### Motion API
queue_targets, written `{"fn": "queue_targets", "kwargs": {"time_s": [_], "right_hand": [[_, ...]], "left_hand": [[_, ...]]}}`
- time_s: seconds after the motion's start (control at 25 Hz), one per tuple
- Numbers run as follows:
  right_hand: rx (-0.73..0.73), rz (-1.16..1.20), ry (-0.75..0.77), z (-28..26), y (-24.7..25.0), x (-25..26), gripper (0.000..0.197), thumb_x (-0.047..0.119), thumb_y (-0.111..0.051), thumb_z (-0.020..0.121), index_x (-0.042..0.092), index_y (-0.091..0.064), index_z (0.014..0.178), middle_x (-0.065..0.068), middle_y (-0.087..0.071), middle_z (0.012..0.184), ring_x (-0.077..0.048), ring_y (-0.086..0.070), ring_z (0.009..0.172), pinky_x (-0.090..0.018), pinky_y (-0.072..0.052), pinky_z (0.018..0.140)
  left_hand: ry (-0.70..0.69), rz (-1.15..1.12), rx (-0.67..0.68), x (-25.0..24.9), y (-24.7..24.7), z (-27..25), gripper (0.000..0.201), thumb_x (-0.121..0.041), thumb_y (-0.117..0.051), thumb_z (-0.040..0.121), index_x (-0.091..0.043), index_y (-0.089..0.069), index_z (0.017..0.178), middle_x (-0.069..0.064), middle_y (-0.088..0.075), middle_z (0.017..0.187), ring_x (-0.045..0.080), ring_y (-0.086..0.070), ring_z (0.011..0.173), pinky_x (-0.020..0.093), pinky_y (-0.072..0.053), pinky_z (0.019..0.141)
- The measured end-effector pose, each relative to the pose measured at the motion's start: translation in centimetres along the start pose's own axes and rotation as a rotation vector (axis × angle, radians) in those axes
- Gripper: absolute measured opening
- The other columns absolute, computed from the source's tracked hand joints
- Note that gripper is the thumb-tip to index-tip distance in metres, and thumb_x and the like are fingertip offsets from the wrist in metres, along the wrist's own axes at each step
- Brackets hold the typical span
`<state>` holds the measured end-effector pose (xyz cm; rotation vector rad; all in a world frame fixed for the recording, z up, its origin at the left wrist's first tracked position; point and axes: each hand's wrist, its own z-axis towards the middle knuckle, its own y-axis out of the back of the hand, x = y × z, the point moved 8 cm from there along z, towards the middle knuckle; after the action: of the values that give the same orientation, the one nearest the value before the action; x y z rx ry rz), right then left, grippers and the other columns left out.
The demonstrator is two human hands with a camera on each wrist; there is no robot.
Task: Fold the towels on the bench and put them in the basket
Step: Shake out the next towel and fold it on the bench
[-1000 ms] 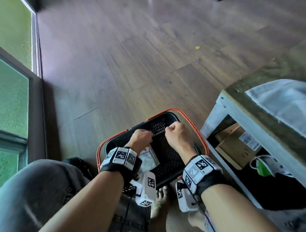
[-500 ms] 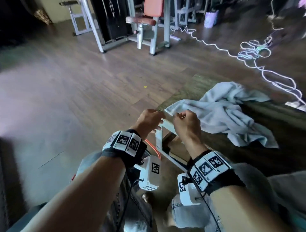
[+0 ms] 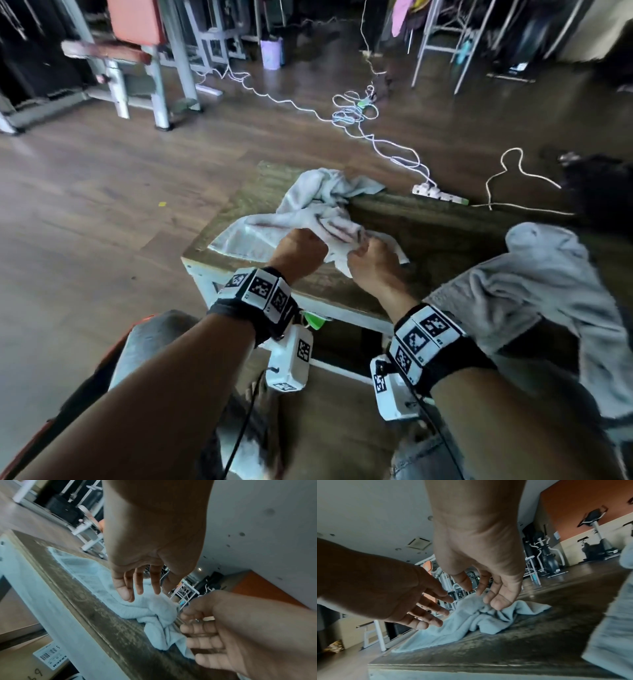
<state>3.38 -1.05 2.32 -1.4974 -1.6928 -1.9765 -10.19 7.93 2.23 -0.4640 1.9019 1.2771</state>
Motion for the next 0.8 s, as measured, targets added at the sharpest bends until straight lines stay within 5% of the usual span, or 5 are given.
{"fn": "queue_targets", "kwargs": {"time_s": [0.2,0.36,0.52,0.64,0.8], "right_hand": [[-0.076,-0.140,0.090,0.7,2.5,-3.9,0.013,0.018,-0.059,0.092,0.018,-0.066,0.103,-0.002,-0.062,0.109,-0.024,-0.063,0.107,-0.024,-0.045,0.072],[0.076,-0.495,0.243,3.2,0.2,-5.5,0.033,0.012,-0.056,0.089,0.019,-0.064,0.121,-0.001,-0.033,0.153,-0.028,-0.031,0.140,-0.039,-0.040,0.108],[0.187,-0.465,0.210,4.2,-0.8,-5.7,0.042,0.017,-0.051,0.091,0.012,-0.053,0.133,-0.008,-0.053,0.138,-0.027,-0.050,0.129,-0.039,-0.046,0.102],[0.066,-0.384,0.139,4.6,2.4,-5.9,0.045,0.012,-0.054,0.092,0.008,-0.047,0.136,-0.008,-0.046,0.142,-0.027,-0.057,0.119,-0.032,-0.048,0.090],[-0.275,-0.240,0.199,4.7,9.5,-5.4,0.042,0.005,-0.053,0.092,0.001,-0.049,0.134,-0.011,-0.043,0.143,-0.027,-0.051,0.125,-0.029,-0.041,0.096]], "left_hand": [[-0.188,0.209,0.086,-2.7,-5.1,1.2,0.025,-0.022,-0.054,0.091,-0.015,-0.073,0.106,0.007,-0.072,0.105,0.026,-0.066,0.100,0.029,-0.050,0.083],[-0.321,0.473,-0.180,-4.7,-6.2,1.2,0.043,-0.044,-0.045,0.076,-0.025,-0.067,0.107,0.013,-0.048,0.126,0.037,-0.040,0.119,0.046,-0.043,0.094],[-0.264,0.586,0.024,-4.2,-6.8,3.7,0.054,-0.037,-0.063,0.080,-0.029,-0.053,0.133,-0.002,-0.029,0.149,0.029,-0.026,0.135,0.045,-0.035,0.107],[-0.274,0.497,-0.151,-4.0,-3.6,4.7,0.047,-0.023,-0.061,0.079,-0.016,-0.055,0.126,0.005,-0.041,0.137,0.032,-0.041,0.124,0.046,-0.040,0.098],[-0.131,0.397,-0.333,-3.0,-0.4,4.8,0.041,-0.024,-0.059,0.082,-0.005,-0.055,0.118,0.013,-0.044,0.129,0.037,-0.044,0.120,0.050,-0.039,0.099]]}}
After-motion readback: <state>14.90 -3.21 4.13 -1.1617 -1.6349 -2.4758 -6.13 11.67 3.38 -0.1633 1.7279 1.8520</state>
